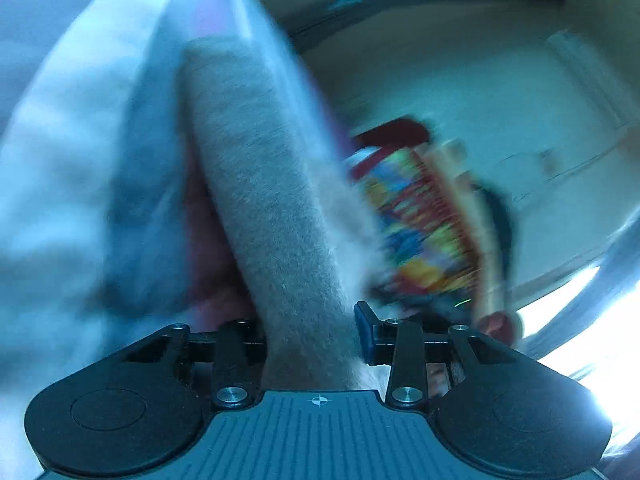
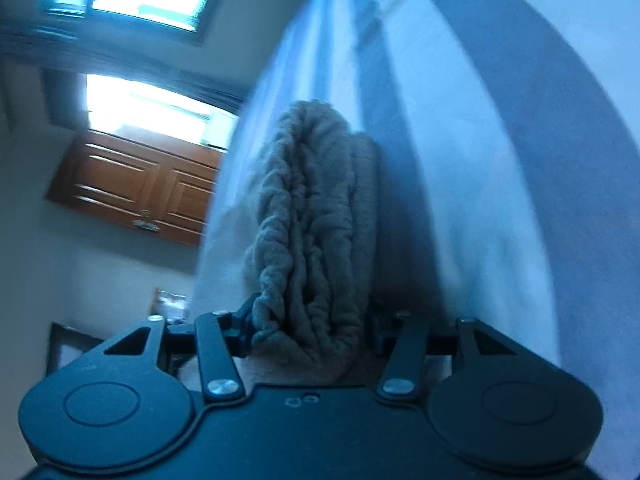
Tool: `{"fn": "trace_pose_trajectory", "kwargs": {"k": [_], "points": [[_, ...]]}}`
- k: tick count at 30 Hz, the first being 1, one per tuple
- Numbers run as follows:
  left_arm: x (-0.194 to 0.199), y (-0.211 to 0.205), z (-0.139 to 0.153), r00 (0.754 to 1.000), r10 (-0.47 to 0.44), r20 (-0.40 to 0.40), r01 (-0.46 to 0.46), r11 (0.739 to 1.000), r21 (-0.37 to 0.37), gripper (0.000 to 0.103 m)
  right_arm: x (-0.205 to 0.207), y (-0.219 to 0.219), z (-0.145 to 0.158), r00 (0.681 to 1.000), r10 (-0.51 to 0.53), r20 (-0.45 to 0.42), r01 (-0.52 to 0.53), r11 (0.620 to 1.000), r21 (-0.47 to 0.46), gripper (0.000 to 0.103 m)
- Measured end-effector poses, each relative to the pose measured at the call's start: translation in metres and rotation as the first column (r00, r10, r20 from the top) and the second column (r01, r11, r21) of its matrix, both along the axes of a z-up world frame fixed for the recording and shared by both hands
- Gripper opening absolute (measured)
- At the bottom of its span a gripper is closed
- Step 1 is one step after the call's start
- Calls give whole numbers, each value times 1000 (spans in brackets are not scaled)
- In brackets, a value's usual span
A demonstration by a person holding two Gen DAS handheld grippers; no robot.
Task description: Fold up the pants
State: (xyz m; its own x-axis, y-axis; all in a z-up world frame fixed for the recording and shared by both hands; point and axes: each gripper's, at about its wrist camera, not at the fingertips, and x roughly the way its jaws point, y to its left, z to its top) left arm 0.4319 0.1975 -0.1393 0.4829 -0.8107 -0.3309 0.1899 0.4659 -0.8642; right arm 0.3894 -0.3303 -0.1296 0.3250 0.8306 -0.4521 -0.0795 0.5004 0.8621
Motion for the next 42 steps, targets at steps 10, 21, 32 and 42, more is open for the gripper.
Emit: {"fn": "trace_pose_trajectory", "kwargs": {"k": [10, 21, 32, 42], "points": [[-101, -3, 26, 974, 217, 71, -226, 959, 169, 54, -69, -27, 25, 997, -78, 26, 80, 993, -84, 76], [-211, -55, 105, 918, 265, 295, -373, 826, 422, 54, -174, 2, 70, 960, -70, 269, 140, 958, -249, 88], [-327, -120, 174, 857, 257, 446, -489, 677, 550, 78, -304, 46, 140, 833, -10, 553, 330, 811, -483, 103], [-426, -142, 193, 818, 262, 513, -550, 618, 562, 98, -404, 64, 154, 730, 10, 684, 454, 740, -496, 103]]}}
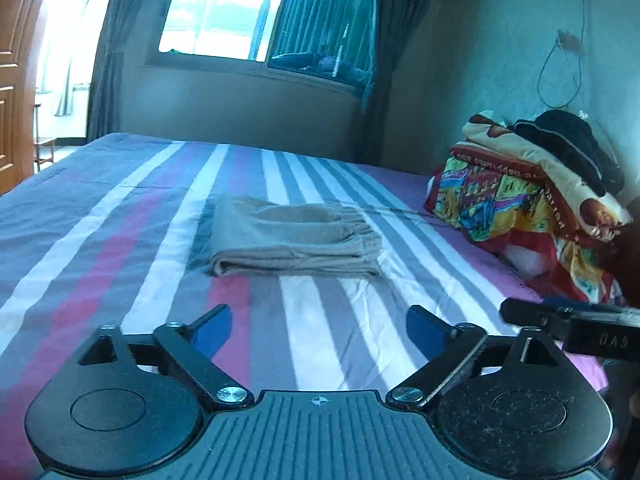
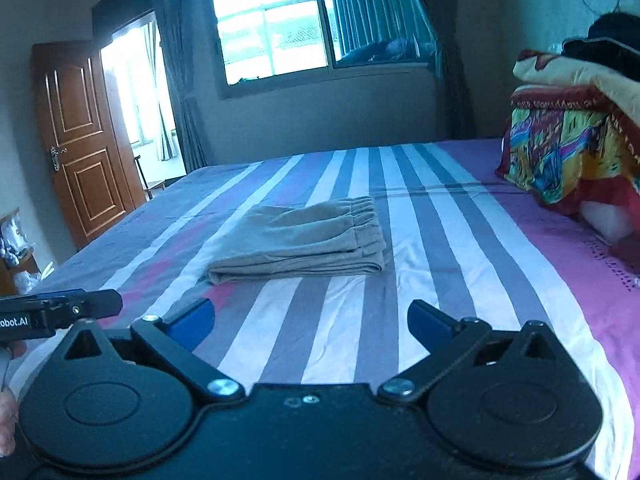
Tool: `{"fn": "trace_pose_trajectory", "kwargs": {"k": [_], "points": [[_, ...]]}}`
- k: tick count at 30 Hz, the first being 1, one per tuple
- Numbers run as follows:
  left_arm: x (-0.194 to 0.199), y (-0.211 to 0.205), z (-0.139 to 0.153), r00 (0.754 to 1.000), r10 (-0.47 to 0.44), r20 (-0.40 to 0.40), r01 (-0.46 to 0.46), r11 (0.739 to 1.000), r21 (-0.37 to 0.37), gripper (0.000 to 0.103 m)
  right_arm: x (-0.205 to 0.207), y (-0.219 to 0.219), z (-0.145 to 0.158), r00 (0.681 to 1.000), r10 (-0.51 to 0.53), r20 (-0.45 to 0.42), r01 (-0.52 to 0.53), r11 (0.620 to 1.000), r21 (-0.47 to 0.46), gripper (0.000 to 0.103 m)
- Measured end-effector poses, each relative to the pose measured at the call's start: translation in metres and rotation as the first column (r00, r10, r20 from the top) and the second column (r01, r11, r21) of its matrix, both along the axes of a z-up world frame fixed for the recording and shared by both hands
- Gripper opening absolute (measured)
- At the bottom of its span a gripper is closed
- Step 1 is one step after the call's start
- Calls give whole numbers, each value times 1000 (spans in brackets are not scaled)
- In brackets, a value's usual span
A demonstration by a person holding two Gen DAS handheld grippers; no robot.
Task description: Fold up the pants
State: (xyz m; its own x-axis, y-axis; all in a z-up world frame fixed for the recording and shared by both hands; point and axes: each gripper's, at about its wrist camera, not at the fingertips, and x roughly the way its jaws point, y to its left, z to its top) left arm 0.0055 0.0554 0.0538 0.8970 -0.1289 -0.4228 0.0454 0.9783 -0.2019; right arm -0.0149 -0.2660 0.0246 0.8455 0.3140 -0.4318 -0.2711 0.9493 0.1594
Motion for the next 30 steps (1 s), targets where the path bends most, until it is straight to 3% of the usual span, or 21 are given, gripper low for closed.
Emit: {"fn": "trace_pose_trajectory", "kwargs": {"k": [1, 6, 13, 30], "points": [[-5, 0, -2, 1000, 13, 0, -13, 1000, 0, 103, -6, 2, 0, 1000, -8, 12, 8, 1000, -10, 103], [-19, 8, -8, 998, 65, 8, -65, 998, -10, 103, -31, 4, 6, 995, -47, 89, 51, 998, -48, 103], [-26, 2, 0, 997, 51, 49, -52, 999, 14, 103, -46, 8, 5, 992, -47, 114, 55, 996, -64, 103], [-26, -7, 3, 998, 34, 60, -36, 999, 35, 103, -45, 8, 3, 989, -70, 129, 78, 995, -61, 103]]}}
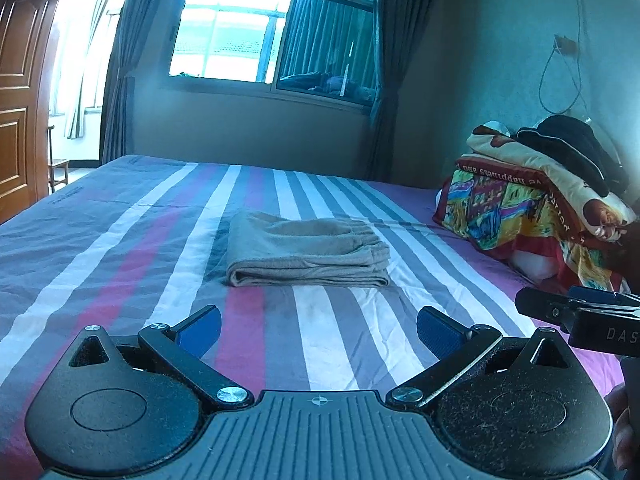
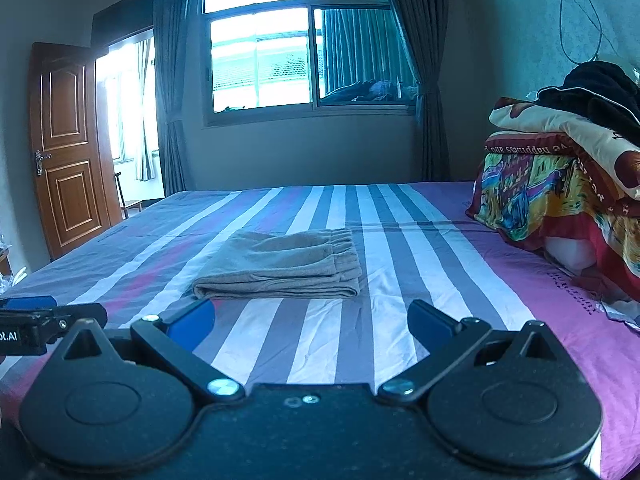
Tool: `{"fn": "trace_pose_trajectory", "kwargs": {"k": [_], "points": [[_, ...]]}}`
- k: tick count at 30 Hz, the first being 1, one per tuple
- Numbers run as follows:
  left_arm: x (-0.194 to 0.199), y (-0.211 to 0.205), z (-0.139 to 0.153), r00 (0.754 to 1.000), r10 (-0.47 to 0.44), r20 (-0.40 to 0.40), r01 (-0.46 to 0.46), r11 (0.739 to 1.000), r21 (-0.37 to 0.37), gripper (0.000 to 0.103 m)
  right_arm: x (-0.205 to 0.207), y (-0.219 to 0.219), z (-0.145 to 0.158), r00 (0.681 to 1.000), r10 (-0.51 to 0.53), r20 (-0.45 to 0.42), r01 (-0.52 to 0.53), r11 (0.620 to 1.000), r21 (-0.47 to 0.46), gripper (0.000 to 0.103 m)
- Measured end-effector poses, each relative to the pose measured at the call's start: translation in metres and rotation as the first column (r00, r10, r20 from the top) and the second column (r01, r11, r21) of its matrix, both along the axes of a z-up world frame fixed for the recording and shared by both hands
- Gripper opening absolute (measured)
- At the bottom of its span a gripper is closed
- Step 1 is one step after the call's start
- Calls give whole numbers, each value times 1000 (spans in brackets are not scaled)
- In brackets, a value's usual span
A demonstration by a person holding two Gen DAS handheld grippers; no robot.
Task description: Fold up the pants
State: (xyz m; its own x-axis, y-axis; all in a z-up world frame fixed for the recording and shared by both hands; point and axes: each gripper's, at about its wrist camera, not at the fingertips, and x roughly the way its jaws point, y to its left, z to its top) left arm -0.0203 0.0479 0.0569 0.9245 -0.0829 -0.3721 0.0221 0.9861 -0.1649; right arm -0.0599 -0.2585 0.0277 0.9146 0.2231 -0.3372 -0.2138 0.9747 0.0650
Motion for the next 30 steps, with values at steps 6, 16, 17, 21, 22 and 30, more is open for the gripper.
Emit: {"fn": "trace_pose_trajectory", "kwargs": {"k": [6, 16, 17, 21, 22, 30], "points": [[1, 1, 0, 1000, -9, -8, 9, 1000, -8, 103, -2, 3, 0, 1000, 6, 3, -6, 1000, -2, 103], [-2, 1, -1, 1000, -16, -9, 16, 1000, -5, 103, -4, 3, 1, 1000, 13, 13, -12, 1000, -6, 103], [-2, 1, -1, 1000, -15, -9, 14, 1000, -5, 103, -4, 3, 1, 1000, 12, 14, -12, 1000, -5, 103], [-1, 1, -1, 1000, -16, -11, 16, 1000, -4, 103, -4, 2, 2, 1000, 11, 14, -11, 1000, -2, 103], [-1, 2, -1, 1000, -16, -12, 16, 1000, -3, 103, -4, 2, 1, 1000, 11, 13, -11, 1000, 0, 103], [-1, 2, -2, 1000, -11, -8, 11, 1000, 1, 103, -4, 2, 0, 1000, 10, 6, -10, 1000, 0, 103]]}}
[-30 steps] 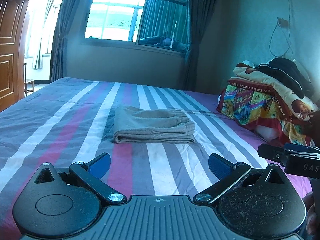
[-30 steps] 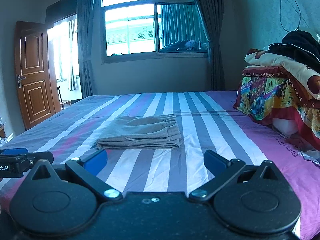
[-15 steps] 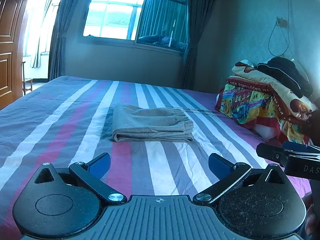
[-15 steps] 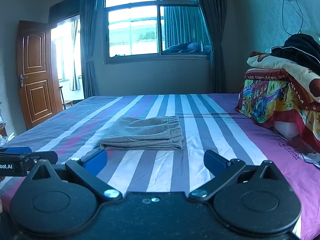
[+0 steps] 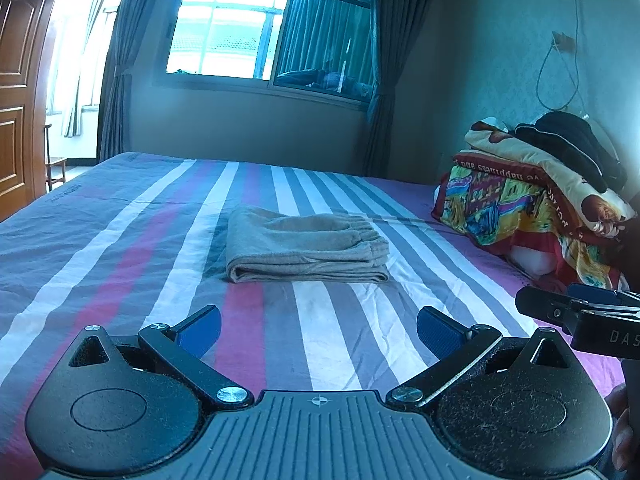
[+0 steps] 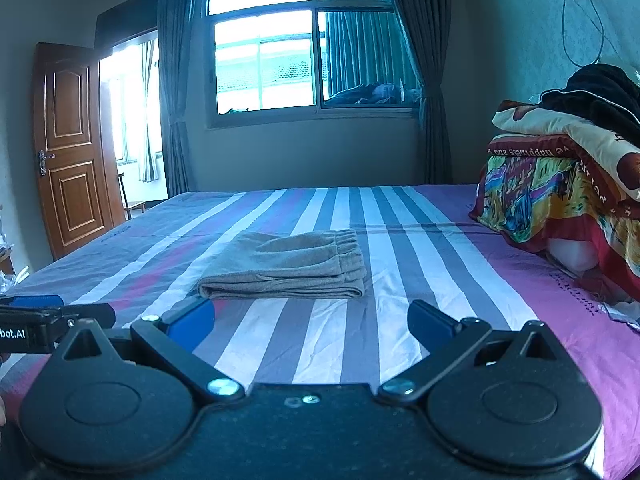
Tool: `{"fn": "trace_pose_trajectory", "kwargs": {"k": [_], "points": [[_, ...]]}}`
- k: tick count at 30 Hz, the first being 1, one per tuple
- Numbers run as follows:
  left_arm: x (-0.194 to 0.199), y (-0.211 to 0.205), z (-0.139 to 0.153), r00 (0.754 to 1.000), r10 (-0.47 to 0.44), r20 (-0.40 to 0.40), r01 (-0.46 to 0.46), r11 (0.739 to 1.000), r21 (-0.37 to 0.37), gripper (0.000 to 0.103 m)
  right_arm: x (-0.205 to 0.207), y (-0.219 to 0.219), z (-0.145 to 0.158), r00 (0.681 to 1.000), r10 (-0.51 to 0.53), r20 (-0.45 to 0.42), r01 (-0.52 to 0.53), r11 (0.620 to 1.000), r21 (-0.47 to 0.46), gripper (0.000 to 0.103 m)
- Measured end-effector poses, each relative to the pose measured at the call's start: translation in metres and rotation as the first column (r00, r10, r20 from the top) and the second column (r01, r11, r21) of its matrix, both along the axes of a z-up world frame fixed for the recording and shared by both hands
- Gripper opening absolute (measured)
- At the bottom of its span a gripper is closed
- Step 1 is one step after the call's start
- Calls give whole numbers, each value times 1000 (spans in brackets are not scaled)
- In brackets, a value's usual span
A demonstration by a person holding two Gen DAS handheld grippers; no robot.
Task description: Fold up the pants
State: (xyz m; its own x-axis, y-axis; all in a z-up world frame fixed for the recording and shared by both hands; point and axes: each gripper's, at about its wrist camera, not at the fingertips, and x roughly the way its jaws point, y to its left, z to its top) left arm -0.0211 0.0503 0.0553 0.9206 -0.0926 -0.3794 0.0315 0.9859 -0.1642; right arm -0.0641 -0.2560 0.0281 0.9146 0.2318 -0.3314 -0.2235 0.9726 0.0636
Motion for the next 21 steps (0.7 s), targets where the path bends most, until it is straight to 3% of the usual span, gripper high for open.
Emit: {"fn": "trace_pose_trajectory", "kwargs": {"k": [21], "points": [[2, 1, 0, 1000, -5, 6, 5, 1000, 9, 103, -1, 3, 0, 1000, -4, 3, 4, 1000, -1, 103]]}}
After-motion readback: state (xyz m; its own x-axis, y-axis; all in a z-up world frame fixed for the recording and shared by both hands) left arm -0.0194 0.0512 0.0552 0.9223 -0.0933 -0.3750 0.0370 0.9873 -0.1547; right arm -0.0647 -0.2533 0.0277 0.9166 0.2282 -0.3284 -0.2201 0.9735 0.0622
